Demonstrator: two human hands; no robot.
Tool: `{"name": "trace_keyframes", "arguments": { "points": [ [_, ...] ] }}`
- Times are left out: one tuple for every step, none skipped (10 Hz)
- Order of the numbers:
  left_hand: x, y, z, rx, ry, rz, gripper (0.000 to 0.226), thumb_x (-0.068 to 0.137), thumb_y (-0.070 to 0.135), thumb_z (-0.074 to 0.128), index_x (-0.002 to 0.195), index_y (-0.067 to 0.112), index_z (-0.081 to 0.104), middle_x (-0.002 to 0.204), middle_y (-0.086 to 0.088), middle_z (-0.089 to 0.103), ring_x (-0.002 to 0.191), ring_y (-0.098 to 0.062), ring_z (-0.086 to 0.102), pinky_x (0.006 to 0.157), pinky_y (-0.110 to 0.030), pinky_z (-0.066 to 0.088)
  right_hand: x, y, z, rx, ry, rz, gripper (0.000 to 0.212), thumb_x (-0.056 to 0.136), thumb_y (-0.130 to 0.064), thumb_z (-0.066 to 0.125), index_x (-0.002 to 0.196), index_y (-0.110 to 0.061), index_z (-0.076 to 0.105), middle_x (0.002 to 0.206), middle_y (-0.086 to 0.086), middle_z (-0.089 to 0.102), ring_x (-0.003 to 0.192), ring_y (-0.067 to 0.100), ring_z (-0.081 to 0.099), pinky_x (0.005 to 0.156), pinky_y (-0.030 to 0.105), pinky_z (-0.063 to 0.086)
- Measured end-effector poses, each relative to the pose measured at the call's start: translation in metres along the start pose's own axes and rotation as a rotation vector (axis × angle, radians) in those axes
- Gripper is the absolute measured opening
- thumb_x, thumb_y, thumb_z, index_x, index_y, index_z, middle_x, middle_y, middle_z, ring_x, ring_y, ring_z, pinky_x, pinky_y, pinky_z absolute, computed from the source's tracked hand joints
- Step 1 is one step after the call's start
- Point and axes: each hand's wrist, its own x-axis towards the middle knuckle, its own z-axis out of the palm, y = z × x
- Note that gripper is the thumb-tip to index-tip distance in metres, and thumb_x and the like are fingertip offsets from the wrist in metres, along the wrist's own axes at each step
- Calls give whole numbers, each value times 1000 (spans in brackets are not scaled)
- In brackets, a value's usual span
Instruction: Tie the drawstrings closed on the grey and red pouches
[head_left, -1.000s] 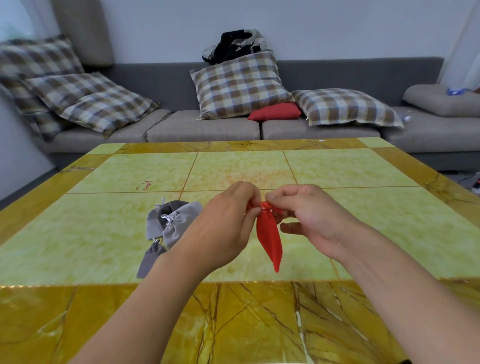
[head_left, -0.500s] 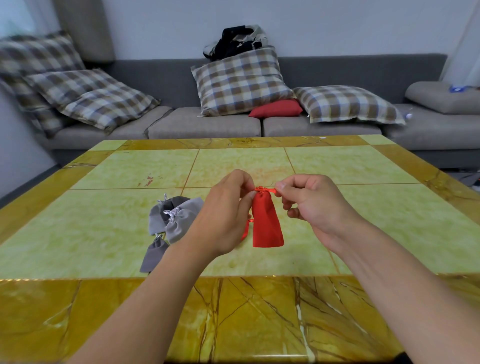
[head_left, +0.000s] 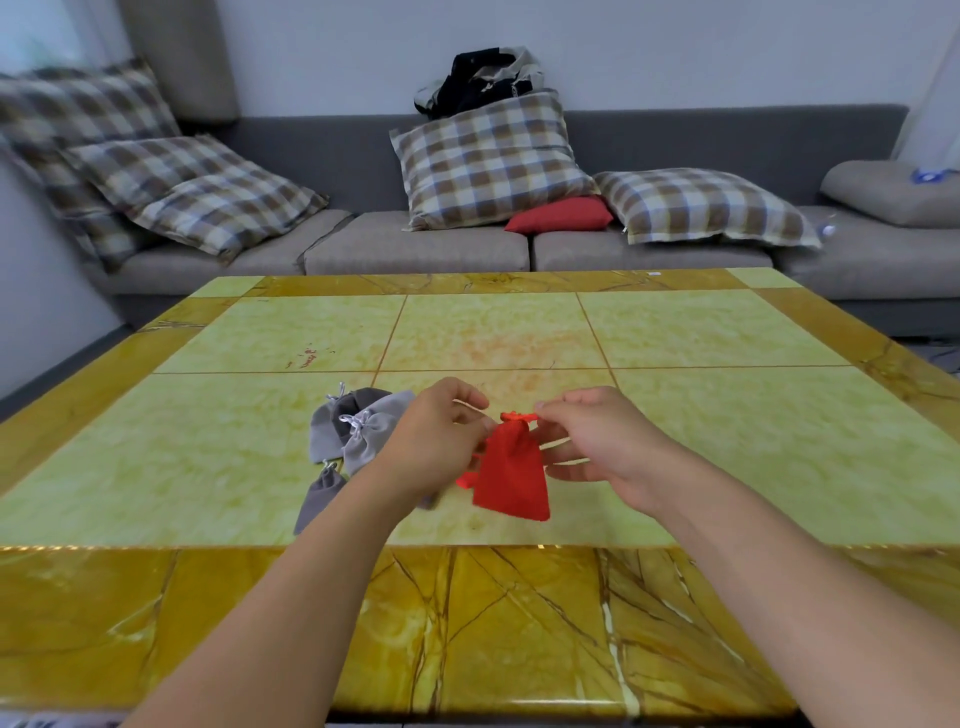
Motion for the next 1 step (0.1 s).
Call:
{"name": "trace_keyframes", "arguments": {
  "points": [
    [13,-2,-2,-51,154,-56,18,96,-2,45,107,8,55,97,-14,70,69,-23,64,65,-39,56,13,8,3,-49,90,7,26,97,-27,61,95,-3,68,88,9,74,74,22,73,73,38,61]
  ]
}}
